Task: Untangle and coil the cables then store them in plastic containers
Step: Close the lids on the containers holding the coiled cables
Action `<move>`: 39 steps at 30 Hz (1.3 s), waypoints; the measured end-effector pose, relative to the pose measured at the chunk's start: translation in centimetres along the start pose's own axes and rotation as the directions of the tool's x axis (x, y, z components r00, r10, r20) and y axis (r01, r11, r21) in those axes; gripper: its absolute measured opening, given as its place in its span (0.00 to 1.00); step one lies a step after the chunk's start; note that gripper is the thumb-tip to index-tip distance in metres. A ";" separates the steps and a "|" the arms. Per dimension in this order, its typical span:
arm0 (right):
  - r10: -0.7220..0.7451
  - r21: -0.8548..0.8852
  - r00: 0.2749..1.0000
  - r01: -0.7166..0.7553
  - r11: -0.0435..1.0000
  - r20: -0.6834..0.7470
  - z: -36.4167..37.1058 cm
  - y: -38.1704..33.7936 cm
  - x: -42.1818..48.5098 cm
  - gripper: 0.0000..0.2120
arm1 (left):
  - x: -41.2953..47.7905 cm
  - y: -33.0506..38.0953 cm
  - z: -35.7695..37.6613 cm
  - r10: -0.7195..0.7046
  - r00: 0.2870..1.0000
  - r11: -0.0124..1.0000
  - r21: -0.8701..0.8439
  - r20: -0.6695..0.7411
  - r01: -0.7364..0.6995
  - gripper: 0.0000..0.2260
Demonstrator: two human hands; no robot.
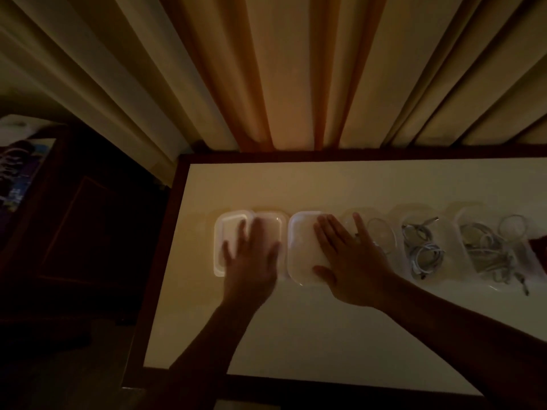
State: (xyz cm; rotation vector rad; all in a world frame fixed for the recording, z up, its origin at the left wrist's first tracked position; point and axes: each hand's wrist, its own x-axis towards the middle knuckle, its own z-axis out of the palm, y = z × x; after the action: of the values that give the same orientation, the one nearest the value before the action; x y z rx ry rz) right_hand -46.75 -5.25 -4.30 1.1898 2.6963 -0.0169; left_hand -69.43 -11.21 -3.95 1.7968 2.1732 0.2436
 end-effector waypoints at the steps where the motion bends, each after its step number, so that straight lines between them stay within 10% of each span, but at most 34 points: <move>1: 0.003 0.001 1.000 -0.003 1.000 -0.007 -0.1 0.0 0.1 0.39 | 0.0 -0.9 -0.5 -0.211 0.974 0.975 -0.090 -0.079 0.204 0.30; 4: -0.034 -0.004 0.999 0.034 0.999 -0.032 -0.7 -0.5 0.2 0.37 | 0.6 -3.3 -1.2 -0.594 0.804 0.786 -0.186 0.033 0.589 0.36; 11: -0.049 0.112 0.997 0.055 0.992 -0.055 -0.5 -2.5 1.2 0.34 | 1.2 -5.1 -1.4 -0.650 0.745 0.663 -0.366 0.150 0.653 0.39; 19: -0.022 0.165 0.999 0.018 0.986 0.024 -0.4 -2.9 1.6 0.38 | 0.0 -4.4 -2.2 -0.599 0.800 0.580 -0.674 0.026 0.457 0.32; 24: 0.120 0.416 0.974 -0.030 0.909 -0.193 -3.0 -2.4 0.2 0.33 | -3.1 0.0 -5.5 -0.414 0.885 0.788 -0.571 -0.215 0.230 0.22; 26: 0.358 0.725 0.919 -0.134 0.675 -0.164 -5.0 -1.6 -1.1 0.24 | -3.9 2.6 -6.3 -0.285 0.893 0.871 -0.483 -0.349 0.090 0.22; 28: 0.475 0.954 0.875 -0.217 0.205 0.096 -7.3 -0.5 -2.3 0.18 | -3.8 5.3 -5.5 -0.069 0.896 0.933 -0.345 -0.439 -0.097 0.19; 31: 0.446 0.899 0.828 -0.147 -0.413 0.341 -9.3 1.6 -3.6 0.23 | -2.8 9.7 -2.2 0.321 0.859 0.908 -0.128 -0.400 -0.399 0.11; 35: 0.635 0.932 0.688 -0.320 -0.169 0.351 -7.6 5.7 -5.5 0.15 | -2.6 14.9 0.3 0.558 0.805 0.813 -0.060 -0.203 -0.579 0.17; 39: 0.601 0.885 0.745 -0.447 0.131 0.288 -4.8 8.6 -6.5 0.14 | -3.1 15.4 1.9 0.543 0.840 0.840 -0.022 -0.021 -0.543 0.24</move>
State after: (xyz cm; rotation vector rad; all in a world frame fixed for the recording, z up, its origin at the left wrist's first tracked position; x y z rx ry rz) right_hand -37.01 -3.77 2.15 2.4634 1.9901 -1.6489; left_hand -54.00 -11.29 -0.31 2.3666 1.6002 0.4076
